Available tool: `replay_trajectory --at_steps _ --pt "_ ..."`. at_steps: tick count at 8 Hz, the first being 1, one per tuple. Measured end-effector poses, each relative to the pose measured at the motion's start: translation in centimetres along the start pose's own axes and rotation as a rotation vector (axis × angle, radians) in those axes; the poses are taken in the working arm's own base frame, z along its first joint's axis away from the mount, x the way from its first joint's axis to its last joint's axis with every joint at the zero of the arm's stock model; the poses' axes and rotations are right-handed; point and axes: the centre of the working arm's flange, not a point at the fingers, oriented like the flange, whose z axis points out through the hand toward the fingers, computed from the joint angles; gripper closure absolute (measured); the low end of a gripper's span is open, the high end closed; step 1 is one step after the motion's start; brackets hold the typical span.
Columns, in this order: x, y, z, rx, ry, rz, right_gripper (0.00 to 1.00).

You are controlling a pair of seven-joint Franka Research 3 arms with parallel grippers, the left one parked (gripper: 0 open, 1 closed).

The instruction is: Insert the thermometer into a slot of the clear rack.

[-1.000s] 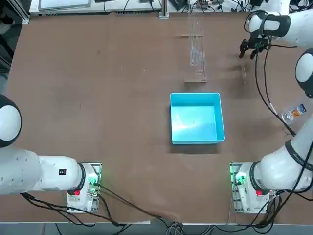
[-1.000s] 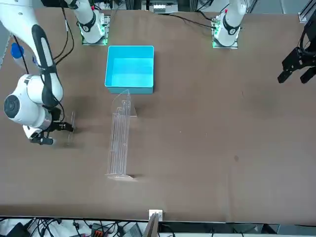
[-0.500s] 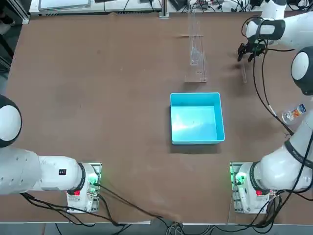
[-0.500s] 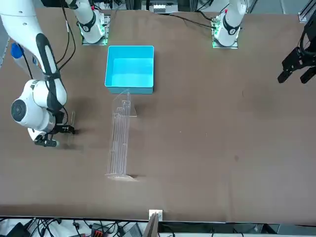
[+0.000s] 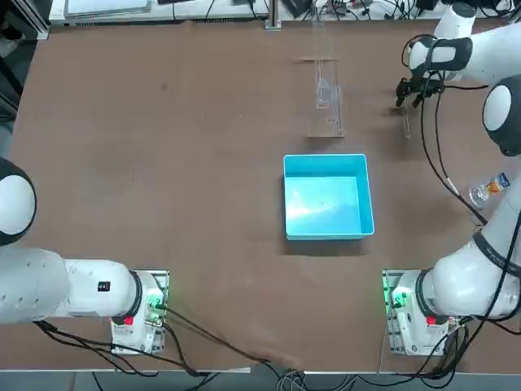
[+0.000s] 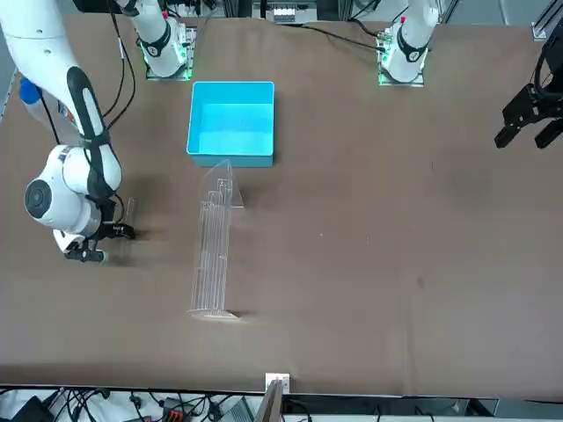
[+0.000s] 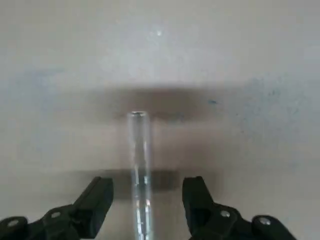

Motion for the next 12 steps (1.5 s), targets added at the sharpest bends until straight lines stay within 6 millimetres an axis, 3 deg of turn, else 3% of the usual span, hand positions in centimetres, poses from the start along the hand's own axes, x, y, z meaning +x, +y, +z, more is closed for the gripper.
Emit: replay_trajectory --at_steps 8,12 --pt "-0.2 0.1 0.8 0.007 0.004 0.001 0.2" --pt "-0.1 -1.1 1.4 0.035 0.014 0.009 0.26"
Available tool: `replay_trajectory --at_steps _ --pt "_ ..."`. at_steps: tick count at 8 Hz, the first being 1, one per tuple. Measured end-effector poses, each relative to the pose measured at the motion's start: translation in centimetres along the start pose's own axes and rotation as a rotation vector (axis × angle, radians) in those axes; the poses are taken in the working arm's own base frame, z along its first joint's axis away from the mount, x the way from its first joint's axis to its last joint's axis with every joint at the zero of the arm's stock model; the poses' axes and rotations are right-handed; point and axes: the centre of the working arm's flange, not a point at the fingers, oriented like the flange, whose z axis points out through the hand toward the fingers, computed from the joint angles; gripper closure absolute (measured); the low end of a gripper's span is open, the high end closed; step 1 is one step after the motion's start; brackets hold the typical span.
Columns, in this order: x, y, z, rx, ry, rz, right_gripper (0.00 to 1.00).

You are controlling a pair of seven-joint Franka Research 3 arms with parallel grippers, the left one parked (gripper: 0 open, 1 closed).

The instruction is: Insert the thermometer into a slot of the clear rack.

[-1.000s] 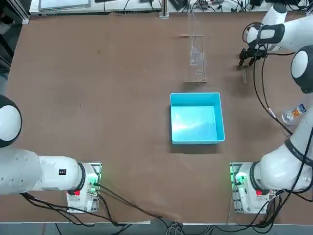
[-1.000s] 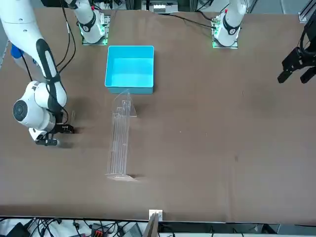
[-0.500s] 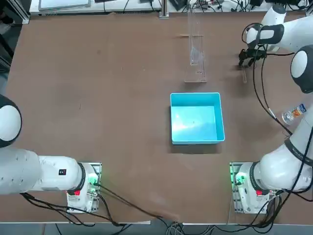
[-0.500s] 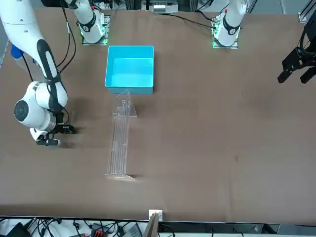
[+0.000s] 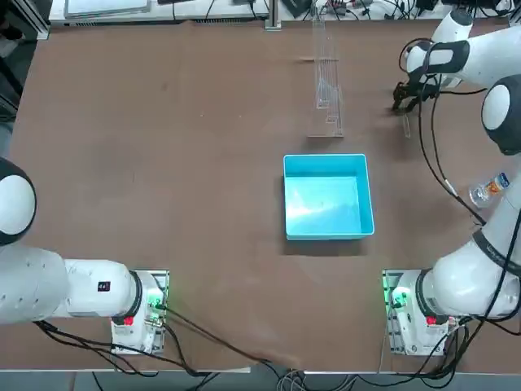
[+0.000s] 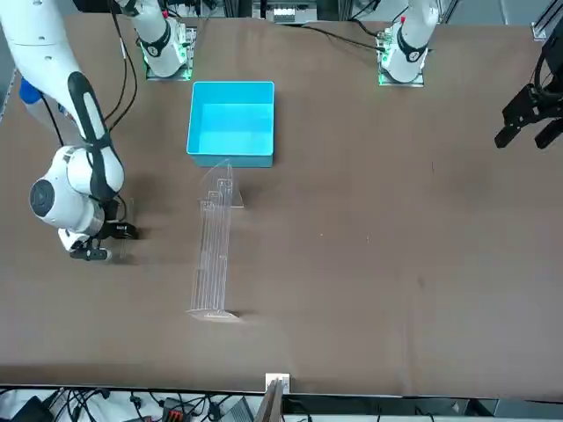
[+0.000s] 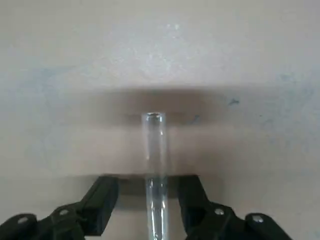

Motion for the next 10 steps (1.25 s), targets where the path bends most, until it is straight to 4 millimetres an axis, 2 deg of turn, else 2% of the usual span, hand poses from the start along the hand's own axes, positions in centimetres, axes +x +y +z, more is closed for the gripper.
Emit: replay_trajectory --at_steps 1,2,3,4,5,7,10 --pt "0.01 0.03 -0.02 0.0 0.001 0.0 0.27" --pt "0.03 0.1 -0.1 -0.001 0.003 0.001 0.37" --pt "0.03 0.2 -0.11 -0.001 0.003 0.001 0.41" --pt "0.03 0.25 -0.15 -0.002 0.004 -0.001 0.49" --pt "0.07 0.18 -0.31 -0.001 0.006 -0.003 0.64" --pt "0.14 -0.06 -0.83 0.002 0.011 -0.007 0.76" --pt "0.18 -0.19 -0.72 0.002 0.013 -0.015 0.78"
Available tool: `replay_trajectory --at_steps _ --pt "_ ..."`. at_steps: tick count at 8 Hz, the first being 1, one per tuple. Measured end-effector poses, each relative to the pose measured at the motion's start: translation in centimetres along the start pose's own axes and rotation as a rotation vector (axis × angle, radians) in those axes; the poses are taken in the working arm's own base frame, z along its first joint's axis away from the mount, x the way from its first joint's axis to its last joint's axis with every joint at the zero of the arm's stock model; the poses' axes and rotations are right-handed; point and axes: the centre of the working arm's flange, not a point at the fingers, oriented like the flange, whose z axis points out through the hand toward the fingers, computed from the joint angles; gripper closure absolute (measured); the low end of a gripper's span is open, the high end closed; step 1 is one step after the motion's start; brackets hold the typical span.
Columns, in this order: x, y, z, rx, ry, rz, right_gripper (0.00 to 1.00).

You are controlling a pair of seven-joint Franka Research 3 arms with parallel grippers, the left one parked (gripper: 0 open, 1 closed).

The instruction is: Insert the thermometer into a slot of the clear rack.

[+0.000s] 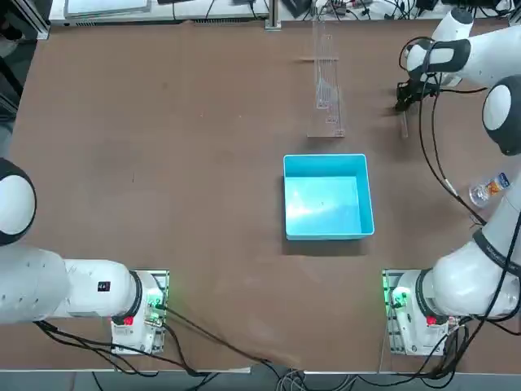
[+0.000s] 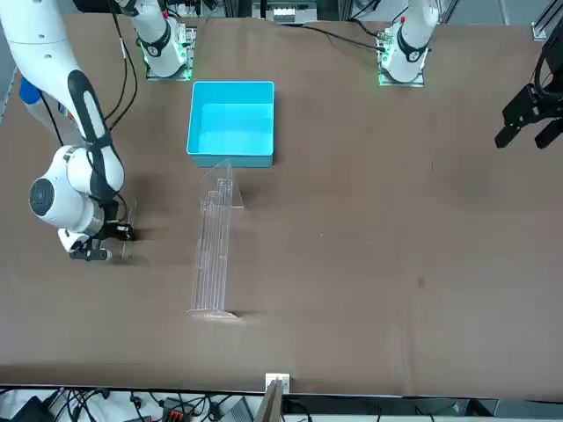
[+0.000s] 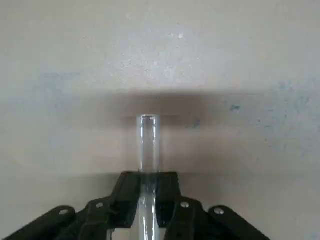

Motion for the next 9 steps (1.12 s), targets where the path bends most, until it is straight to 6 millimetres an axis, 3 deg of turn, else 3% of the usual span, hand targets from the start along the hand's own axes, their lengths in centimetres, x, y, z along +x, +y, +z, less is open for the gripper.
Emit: replay_trajectory --at_steps 3,5,7,9 --pt "0.7 -0.2 -2.3 0.001 0.026 -0.012 0.78" --pt "1.6 -1.1 -6.9 0.013 0.032 -0.031 0.78" --pt "2.5 -4.0 -11.3 0.031 0.053 -0.064 0.78" --pt "3.2 -8.4 -13.1 0.049 0.081 -0.032 0.78"
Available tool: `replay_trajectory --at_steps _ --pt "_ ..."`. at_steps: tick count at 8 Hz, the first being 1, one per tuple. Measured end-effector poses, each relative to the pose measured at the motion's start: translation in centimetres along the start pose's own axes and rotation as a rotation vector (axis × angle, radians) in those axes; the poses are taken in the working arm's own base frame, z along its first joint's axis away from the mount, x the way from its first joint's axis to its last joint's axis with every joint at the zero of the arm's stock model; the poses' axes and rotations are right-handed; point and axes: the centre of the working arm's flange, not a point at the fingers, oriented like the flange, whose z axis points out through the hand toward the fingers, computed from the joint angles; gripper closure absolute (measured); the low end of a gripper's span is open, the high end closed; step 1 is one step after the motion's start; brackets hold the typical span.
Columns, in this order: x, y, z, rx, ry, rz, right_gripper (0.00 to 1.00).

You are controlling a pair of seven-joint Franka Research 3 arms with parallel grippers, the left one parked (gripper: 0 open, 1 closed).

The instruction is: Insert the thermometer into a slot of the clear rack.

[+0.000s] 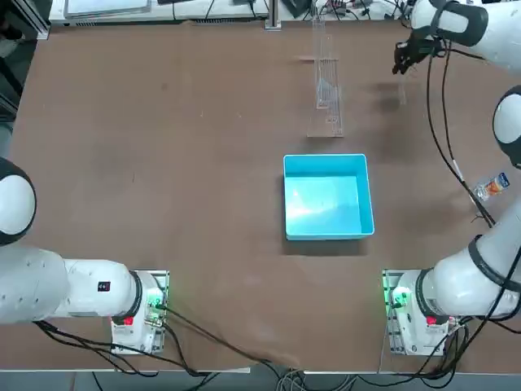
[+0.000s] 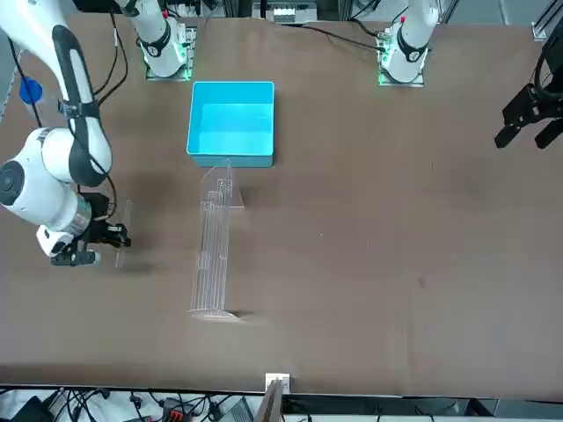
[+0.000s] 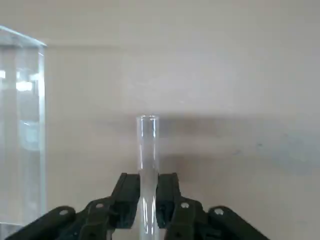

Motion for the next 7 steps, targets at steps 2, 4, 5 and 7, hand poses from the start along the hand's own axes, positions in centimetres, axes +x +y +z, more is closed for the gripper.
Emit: replay_trajectory --at_steps 2,4,5,7 --pt "0.9 -6.5 -1.3 0.017 0.033 0.091 0.78" --pt "1.5 -11.9 -1.9 0.035 0.056 0.168 0.78" --pt "1.6 -13.2 -1.7 0.039 0.058 0.204 0.78" --pt "1.8 -15.2 -0.9 0.047 0.066 0.251 0.78"
